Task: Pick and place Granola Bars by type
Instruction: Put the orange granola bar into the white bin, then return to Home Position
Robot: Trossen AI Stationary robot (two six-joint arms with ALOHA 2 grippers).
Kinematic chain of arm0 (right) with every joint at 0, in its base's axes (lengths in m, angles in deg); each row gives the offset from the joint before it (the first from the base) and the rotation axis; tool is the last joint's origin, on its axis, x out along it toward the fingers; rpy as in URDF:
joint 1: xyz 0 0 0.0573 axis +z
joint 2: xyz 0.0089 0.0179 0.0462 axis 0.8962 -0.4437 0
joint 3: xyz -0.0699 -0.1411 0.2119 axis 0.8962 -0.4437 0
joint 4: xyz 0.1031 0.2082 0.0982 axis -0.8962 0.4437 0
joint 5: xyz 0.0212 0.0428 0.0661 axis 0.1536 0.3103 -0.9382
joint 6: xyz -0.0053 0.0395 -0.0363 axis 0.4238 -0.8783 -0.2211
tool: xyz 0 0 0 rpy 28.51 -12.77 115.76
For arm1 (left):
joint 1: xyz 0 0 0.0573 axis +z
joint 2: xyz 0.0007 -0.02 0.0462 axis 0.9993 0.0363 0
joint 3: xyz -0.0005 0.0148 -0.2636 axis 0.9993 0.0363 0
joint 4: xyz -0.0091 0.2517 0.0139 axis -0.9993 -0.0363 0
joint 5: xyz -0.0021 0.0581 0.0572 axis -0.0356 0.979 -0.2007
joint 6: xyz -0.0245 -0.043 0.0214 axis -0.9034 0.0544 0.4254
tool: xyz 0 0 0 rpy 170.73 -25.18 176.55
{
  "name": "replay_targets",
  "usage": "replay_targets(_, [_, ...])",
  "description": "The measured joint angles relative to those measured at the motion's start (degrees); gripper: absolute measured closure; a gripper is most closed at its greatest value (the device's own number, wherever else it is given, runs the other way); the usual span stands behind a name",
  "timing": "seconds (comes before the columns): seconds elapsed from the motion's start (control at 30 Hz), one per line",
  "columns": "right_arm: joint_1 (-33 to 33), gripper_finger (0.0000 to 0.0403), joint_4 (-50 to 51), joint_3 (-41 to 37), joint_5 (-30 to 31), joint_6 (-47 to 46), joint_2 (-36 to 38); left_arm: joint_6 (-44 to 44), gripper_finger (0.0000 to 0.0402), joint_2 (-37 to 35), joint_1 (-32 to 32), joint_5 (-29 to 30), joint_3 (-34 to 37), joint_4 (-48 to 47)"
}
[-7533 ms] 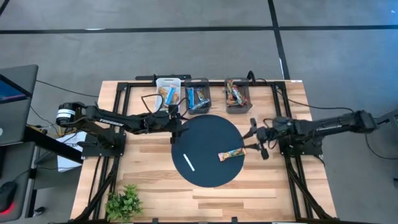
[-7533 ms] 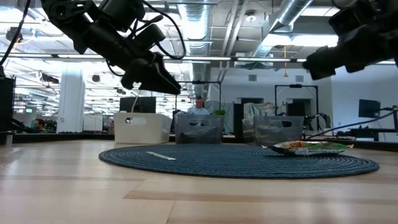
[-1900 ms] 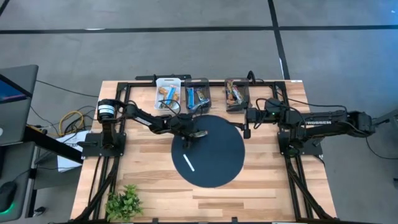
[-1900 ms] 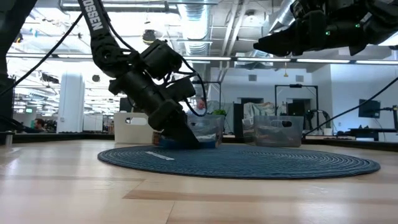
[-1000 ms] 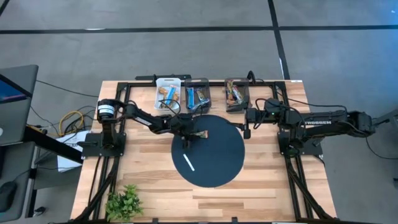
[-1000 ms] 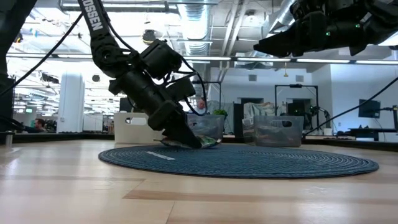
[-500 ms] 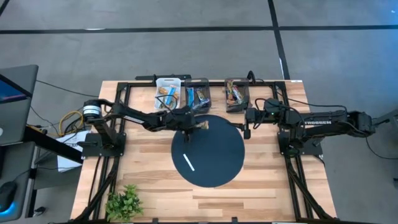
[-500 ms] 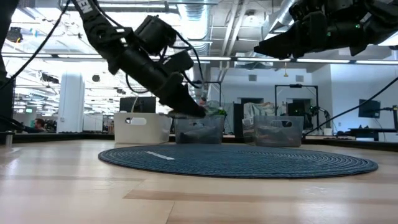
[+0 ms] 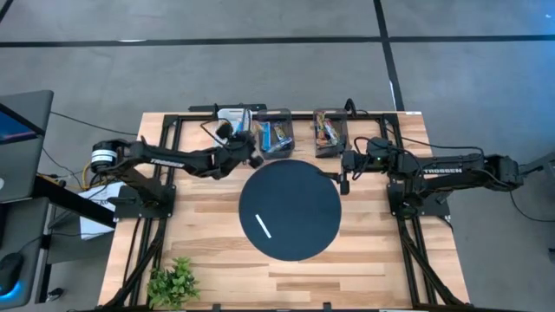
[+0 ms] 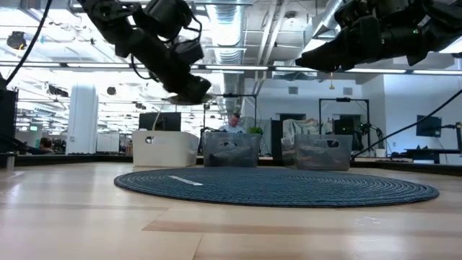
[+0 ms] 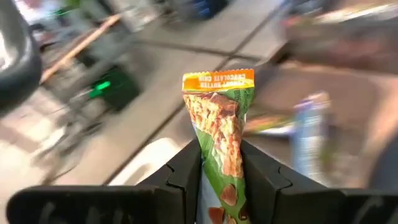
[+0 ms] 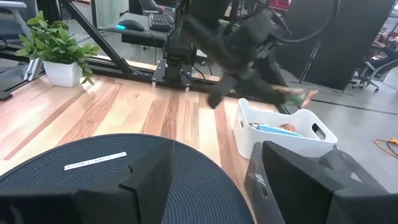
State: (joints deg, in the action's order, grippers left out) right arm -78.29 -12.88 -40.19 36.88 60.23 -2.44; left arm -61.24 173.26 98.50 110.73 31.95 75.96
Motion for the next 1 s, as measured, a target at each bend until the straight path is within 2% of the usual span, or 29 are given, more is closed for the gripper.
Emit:
replay_targets(0.1, [0.0, 0.0163, -0.02, 0.0, 0.0, 0.02, 0.0, -3.12, 0.0315, -0.02, 2.17, 4.67, 0.0, -3.45])
replay_targets(0.3, [-0.09, 0.0163, -0.99, 0.0, -0.01, 0.09, 0.0, -10.7, 0.0315, -0.02, 7.72, 4.83, 0.0, -11.2])
replay_targets(0.6, [-0.13, 0.0163, -1.61, 0.0, 0.0, 0.62, -0.01, -12.52, 0.0312, 0.0, 15.04, -0.91, 1.34, -11.07])
replay_targets(1.0, [-0.13, 0.0163, -1.38, 0.0, 0.0, 0.63, -0.02, -11.4, 0.024, 0.0, 17.06, -1.85, 2.16, -9.53])
